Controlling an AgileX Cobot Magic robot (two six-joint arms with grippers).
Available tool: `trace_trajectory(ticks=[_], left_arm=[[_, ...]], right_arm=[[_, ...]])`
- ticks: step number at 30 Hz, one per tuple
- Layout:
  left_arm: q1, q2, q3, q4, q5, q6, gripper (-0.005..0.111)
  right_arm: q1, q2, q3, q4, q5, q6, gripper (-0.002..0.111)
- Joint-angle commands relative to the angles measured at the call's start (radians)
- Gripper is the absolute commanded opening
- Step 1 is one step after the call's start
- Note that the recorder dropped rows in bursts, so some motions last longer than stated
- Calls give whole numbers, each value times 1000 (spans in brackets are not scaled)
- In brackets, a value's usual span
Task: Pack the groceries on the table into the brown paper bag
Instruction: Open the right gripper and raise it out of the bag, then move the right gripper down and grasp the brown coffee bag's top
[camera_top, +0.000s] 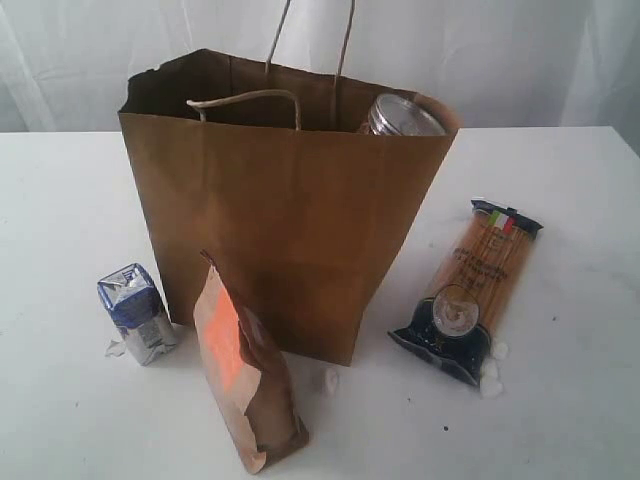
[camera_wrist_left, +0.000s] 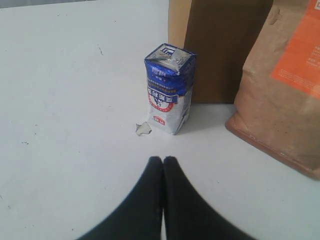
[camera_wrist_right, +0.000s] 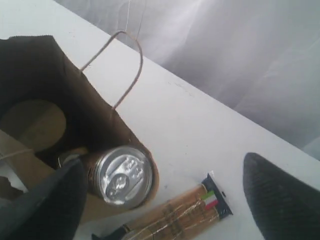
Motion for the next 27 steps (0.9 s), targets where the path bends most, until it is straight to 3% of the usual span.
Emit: trace_trajectory(ticks=[1, 15, 21, 27], left_arm=[[-2, -5, 4, 3, 5, -9, 1], [-2, -5, 4, 3, 5, -9, 1], [-2, -5, 4, 3, 5, -9, 1], [-2, -5, 4, 3, 5, -9, 1]], right_arm=[[-3, -89, 7, 7, 118, 12, 78], [-3, -307, 367, 91, 118, -13, 73], [-3, -360, 608, 91, 118, 85, 73], [-11, -368, 834, 125, -131, 280, 73]])
